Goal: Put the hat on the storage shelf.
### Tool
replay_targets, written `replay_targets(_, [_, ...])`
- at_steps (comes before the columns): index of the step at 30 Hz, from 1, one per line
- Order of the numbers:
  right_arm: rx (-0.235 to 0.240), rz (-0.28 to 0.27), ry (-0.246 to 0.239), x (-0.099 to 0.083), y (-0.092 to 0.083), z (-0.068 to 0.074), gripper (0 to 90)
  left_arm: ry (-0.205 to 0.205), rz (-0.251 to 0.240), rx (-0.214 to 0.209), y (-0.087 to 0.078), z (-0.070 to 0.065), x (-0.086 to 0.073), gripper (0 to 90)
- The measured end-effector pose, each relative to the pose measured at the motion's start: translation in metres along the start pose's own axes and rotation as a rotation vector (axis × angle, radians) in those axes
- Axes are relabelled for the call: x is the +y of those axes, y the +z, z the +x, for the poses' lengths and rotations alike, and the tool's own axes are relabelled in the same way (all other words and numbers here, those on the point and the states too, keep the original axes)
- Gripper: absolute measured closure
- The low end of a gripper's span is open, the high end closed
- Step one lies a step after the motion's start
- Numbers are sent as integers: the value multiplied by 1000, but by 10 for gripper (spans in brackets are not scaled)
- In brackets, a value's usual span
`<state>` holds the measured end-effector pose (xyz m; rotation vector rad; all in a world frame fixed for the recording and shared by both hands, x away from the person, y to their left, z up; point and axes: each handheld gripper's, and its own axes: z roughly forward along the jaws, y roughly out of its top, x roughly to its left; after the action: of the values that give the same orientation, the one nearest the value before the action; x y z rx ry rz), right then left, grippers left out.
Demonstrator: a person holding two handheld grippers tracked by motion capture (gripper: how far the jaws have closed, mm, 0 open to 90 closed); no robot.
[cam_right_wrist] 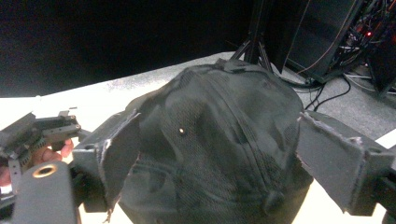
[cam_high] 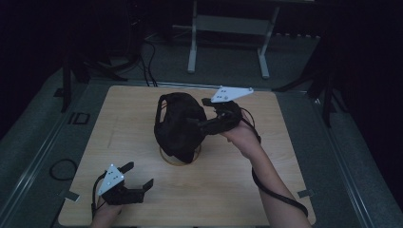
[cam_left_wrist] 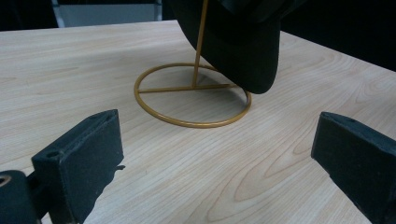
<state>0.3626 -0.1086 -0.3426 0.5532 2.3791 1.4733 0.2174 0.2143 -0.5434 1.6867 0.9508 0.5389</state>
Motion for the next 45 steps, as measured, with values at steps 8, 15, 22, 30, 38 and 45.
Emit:
replay_targets(8, [-9, 9, -26, -18, -10, -4, 133, 1, 4, 4, 0, 0, -1, 27])
replay_targets(15, [-28, 6, -8, -36, -18, -8, 133, -1, 2, 8, -1, 1, -1, 27])
replay_targets(22, [-43, 19, 8, -57, -22, -13, 133, 5, 16, 1, 1, 0, -2, 27])
replay_targets(30, [-42, 33, 25, -82, -22, -13, 133, 5, 13, 4, 1, 0, -2, 27])
replay_targets(38, [-30, 49, 36, -104, -20, -7, 133, 5, 13, 5, 1, 0, -2, 27])
replay_targets(45, [-21, 54, 53, -121, -21, -6, 133, 6, 16, 0, 2, 0, -2, 27])
